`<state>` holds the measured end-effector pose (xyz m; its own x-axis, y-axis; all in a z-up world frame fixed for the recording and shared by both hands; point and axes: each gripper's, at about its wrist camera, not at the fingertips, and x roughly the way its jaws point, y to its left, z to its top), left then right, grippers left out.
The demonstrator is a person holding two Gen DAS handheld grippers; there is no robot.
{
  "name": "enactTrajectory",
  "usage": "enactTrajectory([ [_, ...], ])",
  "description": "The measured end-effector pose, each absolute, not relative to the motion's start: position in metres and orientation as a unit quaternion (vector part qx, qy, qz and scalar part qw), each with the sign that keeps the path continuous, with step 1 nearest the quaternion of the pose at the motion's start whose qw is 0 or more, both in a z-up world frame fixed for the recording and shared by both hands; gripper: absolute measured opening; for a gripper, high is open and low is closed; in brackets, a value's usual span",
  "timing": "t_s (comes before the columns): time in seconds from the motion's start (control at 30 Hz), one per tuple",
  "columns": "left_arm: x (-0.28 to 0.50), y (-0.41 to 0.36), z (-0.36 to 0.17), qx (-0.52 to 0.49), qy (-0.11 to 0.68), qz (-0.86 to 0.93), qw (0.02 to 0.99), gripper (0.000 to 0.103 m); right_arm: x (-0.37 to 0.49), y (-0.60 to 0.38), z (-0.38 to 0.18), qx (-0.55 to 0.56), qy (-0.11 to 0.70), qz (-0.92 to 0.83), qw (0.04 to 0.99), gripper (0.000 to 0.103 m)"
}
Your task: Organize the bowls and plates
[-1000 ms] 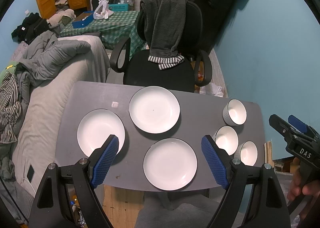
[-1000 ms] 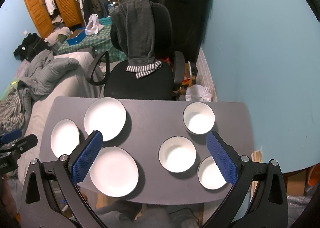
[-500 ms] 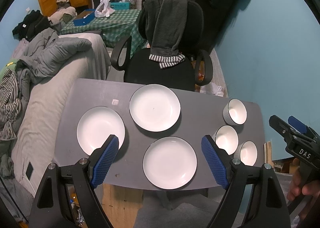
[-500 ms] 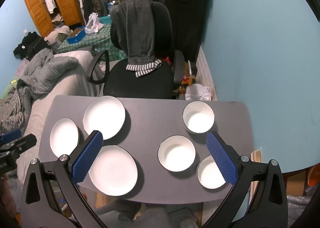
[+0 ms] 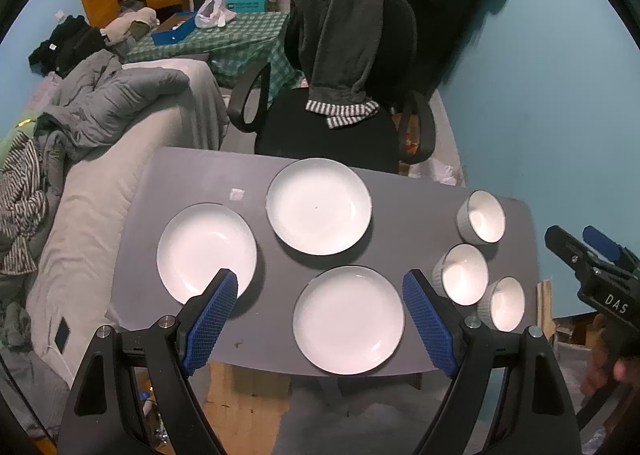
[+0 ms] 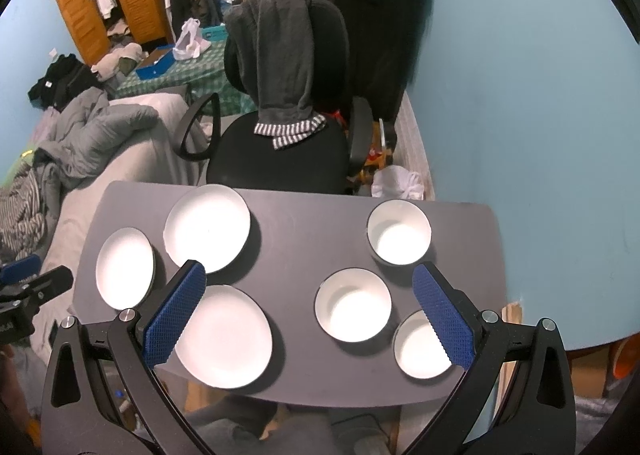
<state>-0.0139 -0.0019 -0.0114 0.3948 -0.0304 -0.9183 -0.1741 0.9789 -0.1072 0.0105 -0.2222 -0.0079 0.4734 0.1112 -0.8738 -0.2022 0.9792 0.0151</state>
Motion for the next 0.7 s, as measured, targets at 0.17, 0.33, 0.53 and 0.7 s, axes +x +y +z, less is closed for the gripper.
enactTrajectory([
  [0.17,-0.014,0.009,-0.031,-0.115,0.569,0.047,0.813,0.086,0.017,-0.218,-0.023,-0.061,0.511,0.11,0.85,0.102],
  [0.33,-0.02,0.023,-0.05,-0.133,0.579,0.064,0.802,0.086,0.02,-0.209,-0.043,-0.089,0.518,0.148,0.838,0.102],
  [0.53,-0.024,0.033,-0.066,-0.132,0.589,0.071,0.794,0.086,0.022,-0.188,-0.068,-0.119,0.53,0.21,0.813,0.102],
  [0.7,-0.026,0.04,-0.08,-0.123,0.592,0.072,0.793,0.086,0.026,-0.174,-0.089,-0.128,0.546,0.257,0.787,0.102],
])
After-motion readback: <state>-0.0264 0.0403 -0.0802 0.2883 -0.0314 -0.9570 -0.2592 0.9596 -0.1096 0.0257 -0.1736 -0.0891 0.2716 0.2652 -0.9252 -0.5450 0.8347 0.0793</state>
